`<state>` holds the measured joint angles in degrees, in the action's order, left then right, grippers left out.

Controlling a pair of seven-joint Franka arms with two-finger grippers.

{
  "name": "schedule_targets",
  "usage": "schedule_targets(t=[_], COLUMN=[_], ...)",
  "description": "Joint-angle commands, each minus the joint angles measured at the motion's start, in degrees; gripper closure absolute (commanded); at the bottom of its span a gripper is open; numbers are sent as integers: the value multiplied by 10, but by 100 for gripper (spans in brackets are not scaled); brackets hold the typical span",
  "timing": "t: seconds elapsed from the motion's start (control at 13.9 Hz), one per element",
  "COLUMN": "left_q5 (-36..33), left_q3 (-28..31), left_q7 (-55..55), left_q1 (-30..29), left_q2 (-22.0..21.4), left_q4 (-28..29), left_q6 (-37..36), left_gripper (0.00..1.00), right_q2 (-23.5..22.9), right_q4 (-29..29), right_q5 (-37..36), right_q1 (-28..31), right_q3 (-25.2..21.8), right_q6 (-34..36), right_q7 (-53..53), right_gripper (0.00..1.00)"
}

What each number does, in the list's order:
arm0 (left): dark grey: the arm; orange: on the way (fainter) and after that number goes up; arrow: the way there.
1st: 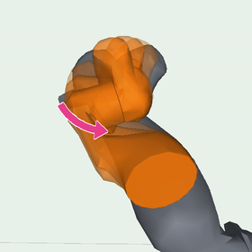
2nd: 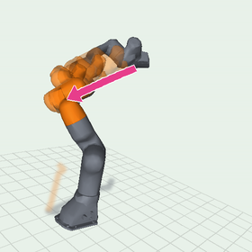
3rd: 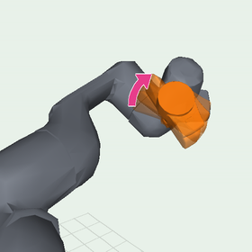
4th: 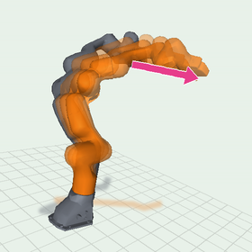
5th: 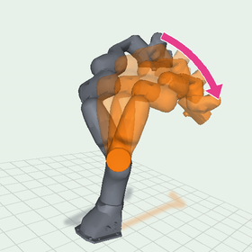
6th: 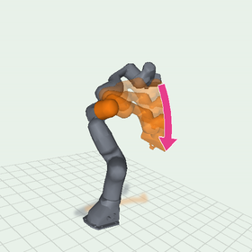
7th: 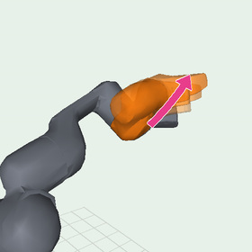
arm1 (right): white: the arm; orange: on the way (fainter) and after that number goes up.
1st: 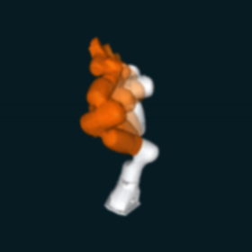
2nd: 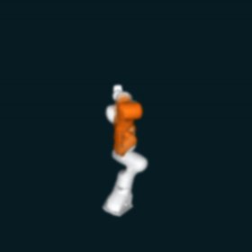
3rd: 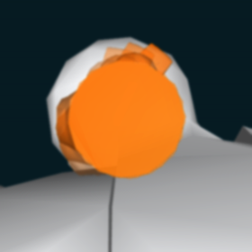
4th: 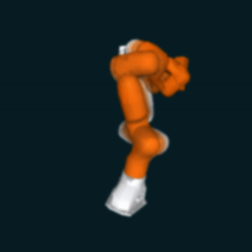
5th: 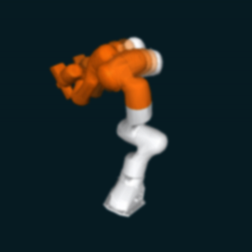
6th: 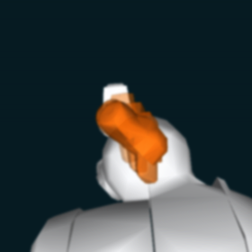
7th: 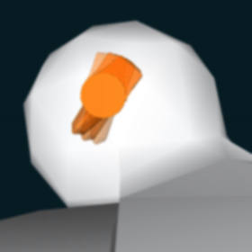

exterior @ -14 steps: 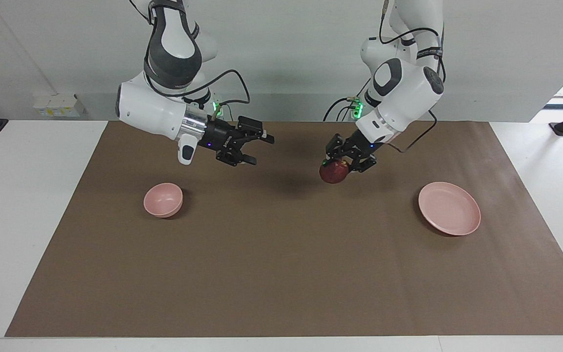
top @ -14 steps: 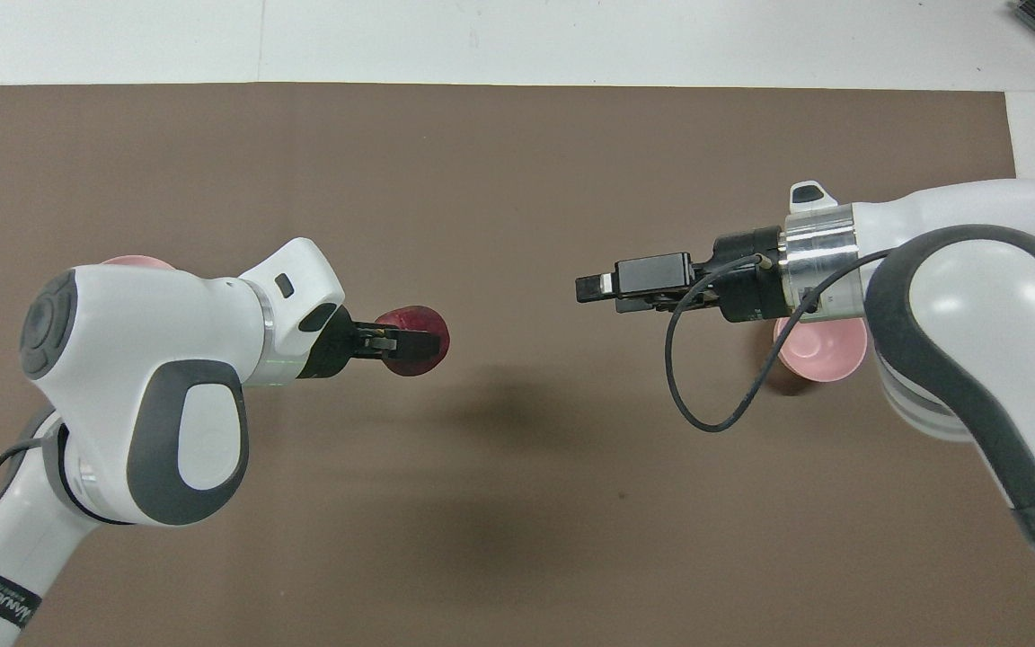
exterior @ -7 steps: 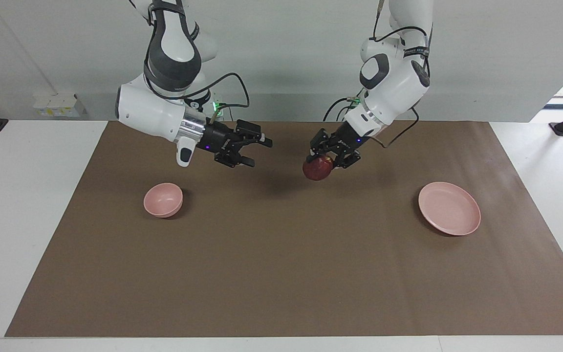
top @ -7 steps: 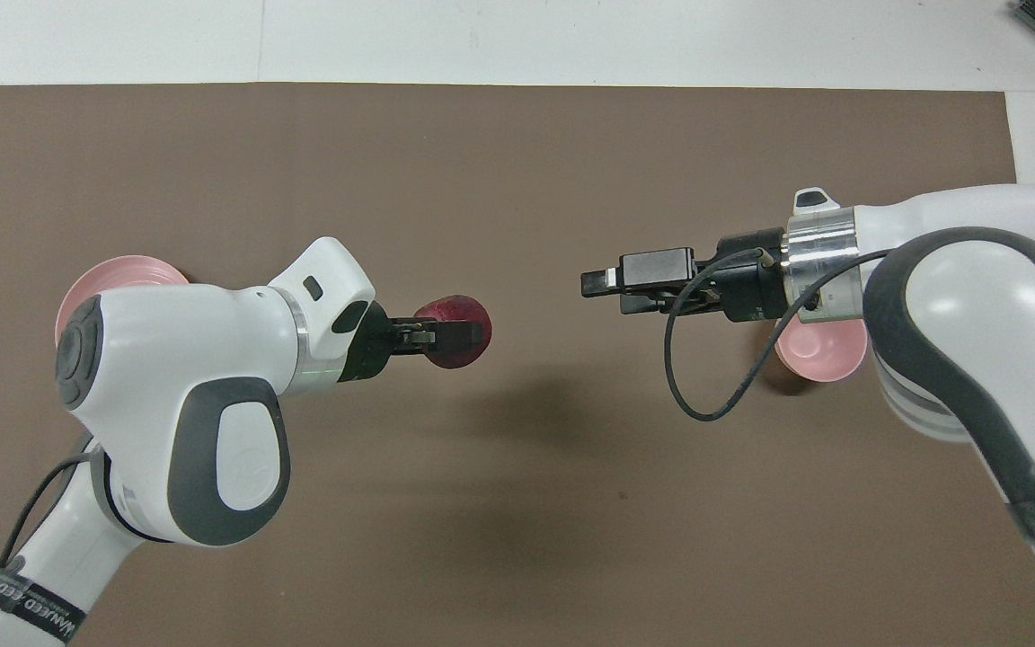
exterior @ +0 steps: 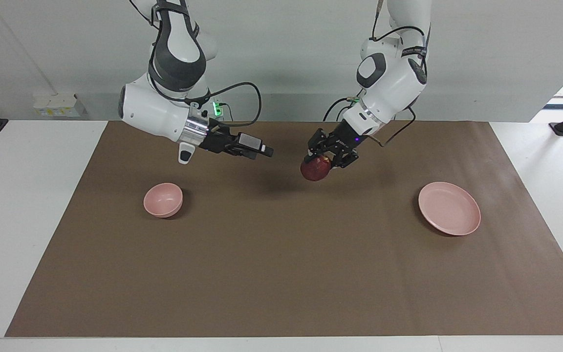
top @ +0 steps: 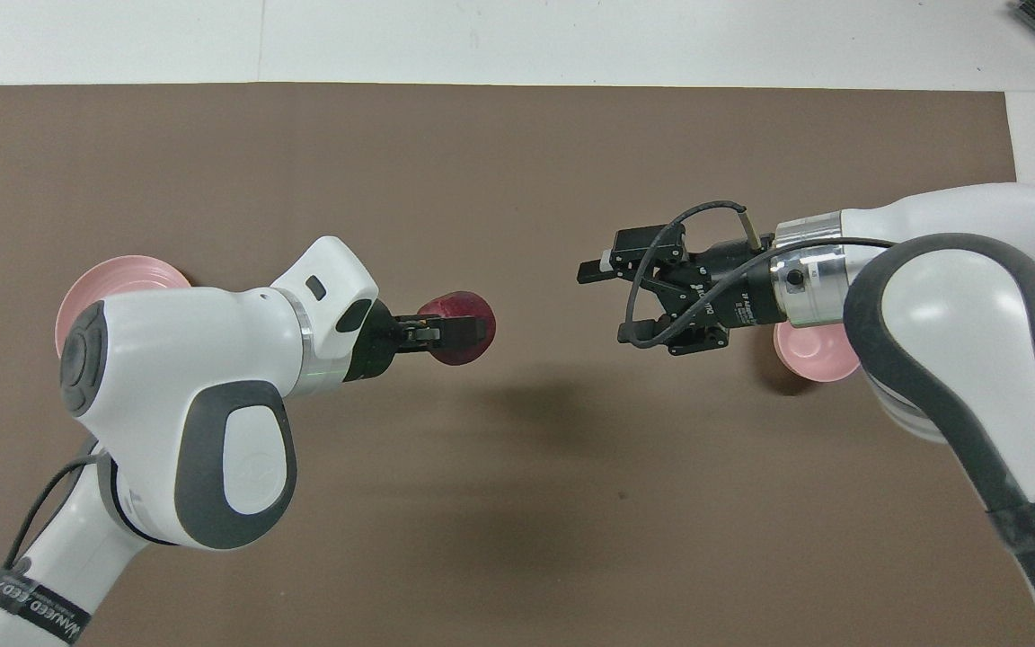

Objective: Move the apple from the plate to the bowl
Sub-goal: 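Open the right gripper and move it toward the held apple, then close the right gripper around the apple beside the left gripper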

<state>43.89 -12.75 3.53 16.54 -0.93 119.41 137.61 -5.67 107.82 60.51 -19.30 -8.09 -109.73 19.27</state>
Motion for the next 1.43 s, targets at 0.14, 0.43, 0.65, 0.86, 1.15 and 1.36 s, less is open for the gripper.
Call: schedule_targets(t=[0.14,0.43,0.65,0.86,1.15,1.36], left_q5=[9,8,8,8,7,6], left_q3=[4,3,3,4,4,4], left_q7=[-5,-7,-8,-9,-8,-8], left_q1=[7,7,7,7,7,7], left_q2=[-2,-2,-2,-2,-1,-1], left_q4=[-2,-2,-2,-2,-3,-3], left_q6=[8,8,8,9,8,8], left_gripper=[100,100,100,100,100,100], right_q2=[-36,-82,-97,-109,-108,-107], right_q4=[-18,-26,-26,-25,-15,-12], right_q5=[3,113,167,222,226,226], right_q1=[16,3,-25,-65,-89,-105], right_q3=[2,2,2,2,2,2], right_q6=[65,49,-4,-61,-80,-107], right_q7=[99,149,169,180,200,218], right_gripper=[0,0,0,0,0,0])
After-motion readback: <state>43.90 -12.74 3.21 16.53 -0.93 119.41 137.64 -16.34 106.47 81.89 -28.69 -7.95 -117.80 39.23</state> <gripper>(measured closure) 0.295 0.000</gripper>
